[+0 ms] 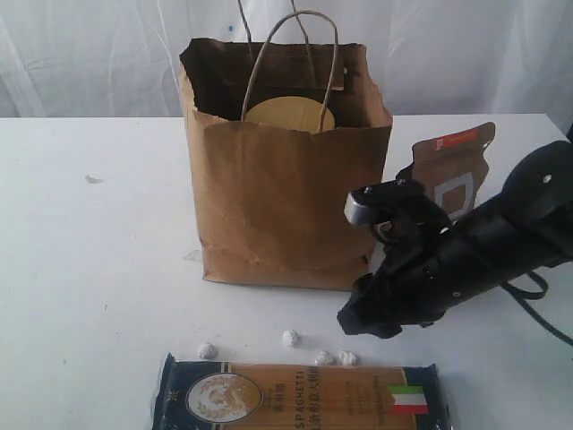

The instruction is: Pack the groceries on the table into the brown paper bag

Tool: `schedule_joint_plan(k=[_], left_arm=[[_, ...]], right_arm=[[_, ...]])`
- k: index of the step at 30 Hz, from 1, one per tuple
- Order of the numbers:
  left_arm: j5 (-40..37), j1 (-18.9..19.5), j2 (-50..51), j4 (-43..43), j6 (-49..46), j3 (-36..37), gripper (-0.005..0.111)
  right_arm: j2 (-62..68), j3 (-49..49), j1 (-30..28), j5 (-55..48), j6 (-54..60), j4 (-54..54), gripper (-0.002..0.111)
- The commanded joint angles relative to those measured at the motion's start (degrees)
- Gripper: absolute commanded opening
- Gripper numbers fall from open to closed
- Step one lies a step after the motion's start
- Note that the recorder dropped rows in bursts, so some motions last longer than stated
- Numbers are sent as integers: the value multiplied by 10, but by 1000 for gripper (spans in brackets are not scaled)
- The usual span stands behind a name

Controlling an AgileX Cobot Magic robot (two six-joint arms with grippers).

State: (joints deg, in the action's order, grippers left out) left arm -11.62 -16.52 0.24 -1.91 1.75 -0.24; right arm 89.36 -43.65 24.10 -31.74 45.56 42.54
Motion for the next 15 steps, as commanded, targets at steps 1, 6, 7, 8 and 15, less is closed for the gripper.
schedule_joint_plan(k=[1, 6, 7, 8, 15], left_arm=[[0, -2, -2, 1, -3, 2, 0], [0, -2, -2, 1, -3, 2, 0], [0, -2, -2, 1, -3, 2, 0], [0, -2, -2, 1, -3, 2, 0], [0, -2, -2, 1, -3, 2, 0]], right_arm=[[44, -5, 27, 28, 9, -7, 48], [77, -6, 35, 49, 6, -20, 48], [82, -6, 35, 52, 6, -21, 48], [84, -6, 35, 53, 7, -21, 47], [113, -11, 35, 50, 7, -29, 44]])
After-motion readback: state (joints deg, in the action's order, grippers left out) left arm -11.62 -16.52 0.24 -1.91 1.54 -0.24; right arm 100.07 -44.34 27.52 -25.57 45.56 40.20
